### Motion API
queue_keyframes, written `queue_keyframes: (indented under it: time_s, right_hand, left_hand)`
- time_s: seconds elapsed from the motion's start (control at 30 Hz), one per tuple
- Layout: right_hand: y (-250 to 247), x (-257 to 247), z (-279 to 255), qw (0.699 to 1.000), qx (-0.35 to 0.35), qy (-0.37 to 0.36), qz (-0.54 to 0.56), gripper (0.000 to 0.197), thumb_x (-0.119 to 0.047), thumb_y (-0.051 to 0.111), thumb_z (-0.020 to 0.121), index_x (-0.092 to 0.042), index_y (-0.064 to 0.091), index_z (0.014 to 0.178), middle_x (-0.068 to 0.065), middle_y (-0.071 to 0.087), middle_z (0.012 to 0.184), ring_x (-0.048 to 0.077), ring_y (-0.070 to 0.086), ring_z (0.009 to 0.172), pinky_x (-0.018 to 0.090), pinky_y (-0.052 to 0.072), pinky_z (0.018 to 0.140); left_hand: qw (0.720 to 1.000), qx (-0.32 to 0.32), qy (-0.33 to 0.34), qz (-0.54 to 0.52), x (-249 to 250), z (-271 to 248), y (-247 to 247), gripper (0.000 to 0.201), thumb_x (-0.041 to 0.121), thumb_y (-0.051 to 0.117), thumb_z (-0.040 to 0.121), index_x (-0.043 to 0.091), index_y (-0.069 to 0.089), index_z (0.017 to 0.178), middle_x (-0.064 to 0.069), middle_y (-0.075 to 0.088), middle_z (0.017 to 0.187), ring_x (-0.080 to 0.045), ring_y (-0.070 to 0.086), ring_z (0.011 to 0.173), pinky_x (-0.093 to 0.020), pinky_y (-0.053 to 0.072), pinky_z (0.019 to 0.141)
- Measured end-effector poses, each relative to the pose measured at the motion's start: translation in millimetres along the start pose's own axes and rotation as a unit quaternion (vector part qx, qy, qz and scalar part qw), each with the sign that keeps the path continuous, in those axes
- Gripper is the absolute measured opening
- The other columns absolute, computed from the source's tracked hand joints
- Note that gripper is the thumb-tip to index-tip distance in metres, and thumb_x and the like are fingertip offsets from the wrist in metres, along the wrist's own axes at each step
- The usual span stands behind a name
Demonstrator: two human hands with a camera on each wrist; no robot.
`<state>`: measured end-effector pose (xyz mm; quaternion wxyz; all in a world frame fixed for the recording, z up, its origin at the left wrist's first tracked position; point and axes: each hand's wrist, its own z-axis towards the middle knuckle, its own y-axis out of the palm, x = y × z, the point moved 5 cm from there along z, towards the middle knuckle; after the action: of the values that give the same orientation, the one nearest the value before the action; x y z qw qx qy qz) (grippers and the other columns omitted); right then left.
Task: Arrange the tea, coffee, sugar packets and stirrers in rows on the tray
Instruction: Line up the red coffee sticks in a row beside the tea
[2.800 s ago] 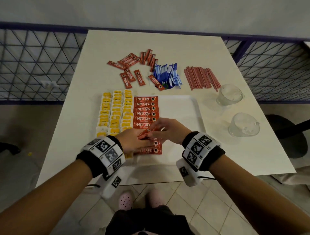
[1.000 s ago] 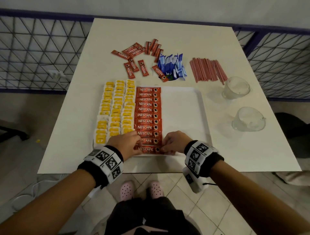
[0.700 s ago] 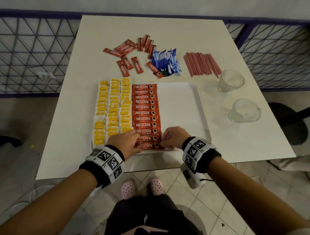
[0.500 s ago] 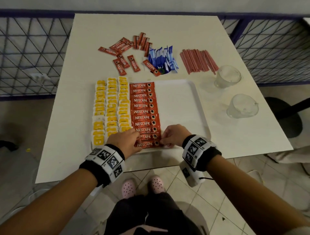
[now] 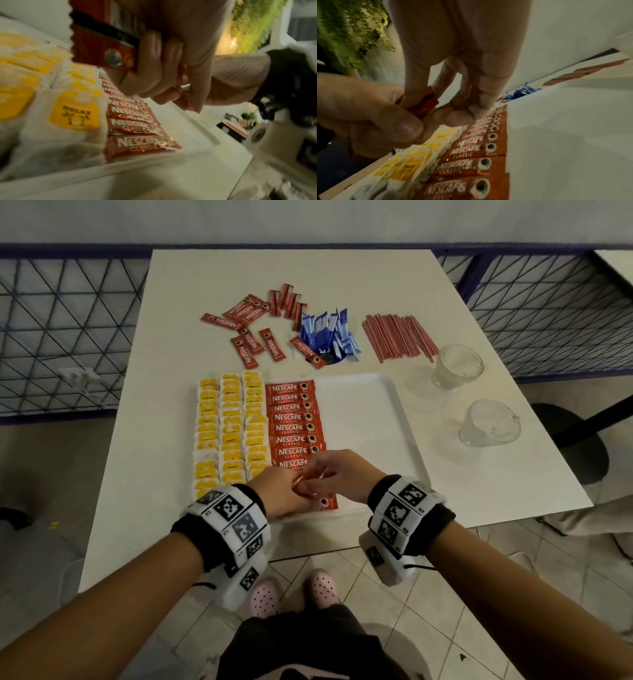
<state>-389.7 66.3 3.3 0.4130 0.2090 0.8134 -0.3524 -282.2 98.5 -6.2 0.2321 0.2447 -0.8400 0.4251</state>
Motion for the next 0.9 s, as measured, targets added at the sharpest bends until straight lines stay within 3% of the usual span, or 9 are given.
queue_keyframes:
  time_s: [0.1, 0.17, 0.23, 0.3, 0.4, 0.47, 0.63, 0.77, 0.9]
  right_hand:
    - [-6, -5, 3, 0.999, -0.002, 0.003, -0.042, 0.009, -0.020, 0.069, 0.081, -0.017, 0.062, 0.086, -0.006, 0.057, 0.072, 0.008, 0.052, 0.064, 0.029, 0.048, 0.071]
    - [-14, -1, 2, 0.999, -0.006, 0.027, -0.043, 0.010, -0.020, 0.067, 0.083, -0.015, 0.059, 0.083, -0.006, 0.055, 0.069, 0.007, 0.052, 0.059, 0.022, 0.048, 0.065]
    - [-22, 5, 1, 0.999, -0.008, 0.046, -0.022, 0.013, -0.021, 0.066, 0.084, -0.018, 0.056, 0.076, -0.004, 0.058, 0.068, 0.008, 0.053, 0.059, 0.020, 0.048, 0.062]
    - [-28, 10, 0, 0.999, -0.005, 0.051, 0.011, 0.014, -0.020, 0.067, 0.083, -0.020, 0.056, 0.075, -0.002, 0.061, 0.069, 0.009, 0.054, 0.058, 0.018, 0.049, 0.060]
    - [-33, 15, -2, 0.998, -0.003, 0.041, 0.056, 0.010, -0.015, 0.067, 0.082, -0.020, 0.059, 0.080, 0.000, 0.064, 0.070, 0.010, 0.057, 0.059, 0.016, 0.051, 0.058]
    - [-34, 15, -2, 0.997, -0.008, 0.030, 0.070, 0.009, -0.011, 0.067, 0.083, -0.020, 0.063, 0.084, 0.001, 0.066, 0.073, 0.010, 0.058, 0.063, 0.015, 0.052, 0.062]
    - [-31, 21, 2, 0.994, -0.039, 0.057, 0.082, 0.020, -0.006, 0.066, 0.082, -0.010, 0.067, 0.102, -0.001, 0.065, 0.084, 0.005, 0.059, 0.070, 0.008, 0.049, 0.062]
    - [-27, 29, 6, 0.996, -0.044, 0.056, 0.061, 0.023, -0.008, 0.067, 0.082, -0.009, 0.064, 0.105, 0.001, 0.065, 0.079, 0.009, 0.060, 0.068, 0.015, 0.052, 0.069]
    - [-24, 35, 7, 0.997, -0.051, 0.053, 0.011, 0.015, -0.008, 0.067, 0.082, -0.013, 0.064, 0.096, 0.000, 0.064, 0.072, 0.008, 0.058, 0.061, 0.012, 0.050, 0.062]
  left_hand:
    - [0.995, -0.014, -0.022, -0.101, -4, -1, -4, 0.024, 0.032, 0.070, 0.080, 0.015, 0.065, 0.096, -0.004, 0.065, 0.084, -0.016, 0.058, 0.080, -0.018, 0.043, 0.064]
    - [0.984, -0.033, -0.024, -0.173, -9, -4, -7, 0.019, 0.029, 0.066, 0.083, 0.015, 0.064, 0.096, -0.010, 0.068, 0.085, -0.019, 0.062, 0.072, -0.019, 0.048, 0.058]
    - [0.969, -0.034, -0.028, -0.245, -15, -9, -12, 0.009, 0.023, 0.059, 0.089, 0.016, 0.063, 0.092, -0.002, 0.070, 0.077, -0.010, 0.062, 0.058, -0.015, 0.049, 0.050]
    - [0.942, -0.026, -0.044, -0.332, -19, -13, -14, 0.013, 0.021, 0.052, 0.093, 0.014, 0.062, 0.088, 0.003, 0.069, 0.066, -0.007, 0.060, 0.047, -0.015, 0.049, 0.046]
    - [0.897, -0.015, -0.080, -0.436, -27, -16, -13, 0.017, 0.024, 0.049, 0.094, 0.013, 0.062, 0.092, -0.001, 0.069, 0.067, -0.011, 0.059, 0.048, -0.018, 0.050, 0.049]
    - [0.880, -0.012, -0.072, -0.469, -29, -17, -12, 0.015, 0.017, 0.051, 0.093, 0.011, 0.064, 0.097, -0.003, 0.068, 0.070, -0.010, 0.058, 0.050, -0.018, 0.051, 0.051]
    - [0.929, 0.055, -0.046, -0.363, -36, -12, -10, 0.027, -0.001, 0.059, 0.085, 0.012, 0.065, 0.108, -0.002, 0.062, 0.077, -0.001, 0.059, 0.050, -0.013, 0.051, 0.056]
    - [0.954, 0.097, -0.040, -0.282, -40, -8, -8, 0.024, 0.005, 0.065, 0.083, 0.022, 0.066, 0.100, 0.003, 0.065, 0.085, 0.001, 0.061, 0.053, -0.012, 0.052, 0.059]
    - [0.970, 0.127, -0.035, -0.205, -42, -8, -8, 0.018, 0.022, 0.069, 0.082, 0.029, 0.067, 0.098, 0.006, 0.064, 0.097, -0.012, 0.063, 0.081, -0.018, 0.051, 0.071]
